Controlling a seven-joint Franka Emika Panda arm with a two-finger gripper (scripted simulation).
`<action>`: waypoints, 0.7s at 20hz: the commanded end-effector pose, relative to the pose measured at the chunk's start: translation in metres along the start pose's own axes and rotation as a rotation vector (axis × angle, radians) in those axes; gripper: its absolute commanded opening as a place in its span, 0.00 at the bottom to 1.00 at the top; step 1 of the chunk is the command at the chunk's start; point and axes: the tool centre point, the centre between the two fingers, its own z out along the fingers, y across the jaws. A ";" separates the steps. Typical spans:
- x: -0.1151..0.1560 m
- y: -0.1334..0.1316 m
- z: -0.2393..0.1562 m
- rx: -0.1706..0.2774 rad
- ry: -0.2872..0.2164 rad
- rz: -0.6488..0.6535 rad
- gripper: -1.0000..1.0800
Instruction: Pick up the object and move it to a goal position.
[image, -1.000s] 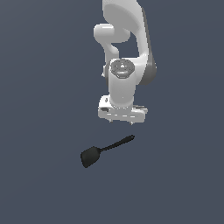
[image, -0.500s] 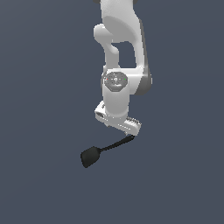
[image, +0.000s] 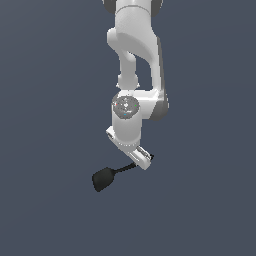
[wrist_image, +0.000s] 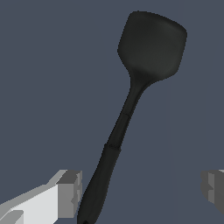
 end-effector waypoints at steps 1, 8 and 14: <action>0.007 0.000 0.007 -0.002 0.006 0.073 0.96; 0.022 0.001 0.020 -0.006 0.022 0.217 0.96; 0.028 0.001 0.026 -0.008 0.030 0.280 0.96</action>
